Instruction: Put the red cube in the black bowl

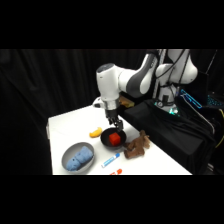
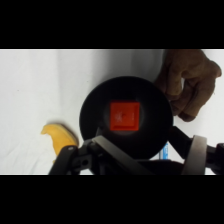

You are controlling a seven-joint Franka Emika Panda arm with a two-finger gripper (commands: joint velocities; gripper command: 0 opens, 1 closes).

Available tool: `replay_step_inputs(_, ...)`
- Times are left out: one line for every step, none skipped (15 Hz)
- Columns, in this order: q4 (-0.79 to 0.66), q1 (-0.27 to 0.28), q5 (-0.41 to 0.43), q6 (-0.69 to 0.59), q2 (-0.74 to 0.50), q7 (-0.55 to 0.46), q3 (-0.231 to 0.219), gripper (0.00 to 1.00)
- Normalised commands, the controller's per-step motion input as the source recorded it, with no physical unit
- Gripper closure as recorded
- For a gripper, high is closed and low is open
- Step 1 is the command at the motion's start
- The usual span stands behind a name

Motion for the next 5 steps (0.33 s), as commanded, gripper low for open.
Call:
replay_step_inputs(0.20,-0.043,0.146,-0.48,-0.21,-0.12,0.027,0.00)
replay_step_inputs(0.21,-0.044,0.143,-0.47,-0.18,-0.12,0.021,0.00)
replay_step_inputs(0.21,-0.048,0.147,-0.44,-0.17,-0.12,0.015,0.00)
replay_step_inputs(0.20,-0.049,0.166,-0.41,-0.16,-0.16,0.020,0.00)
replay_step_inputs(0.19,-0.036,0.149,-0.38,-0.15,-0.08,0.018,0.00)
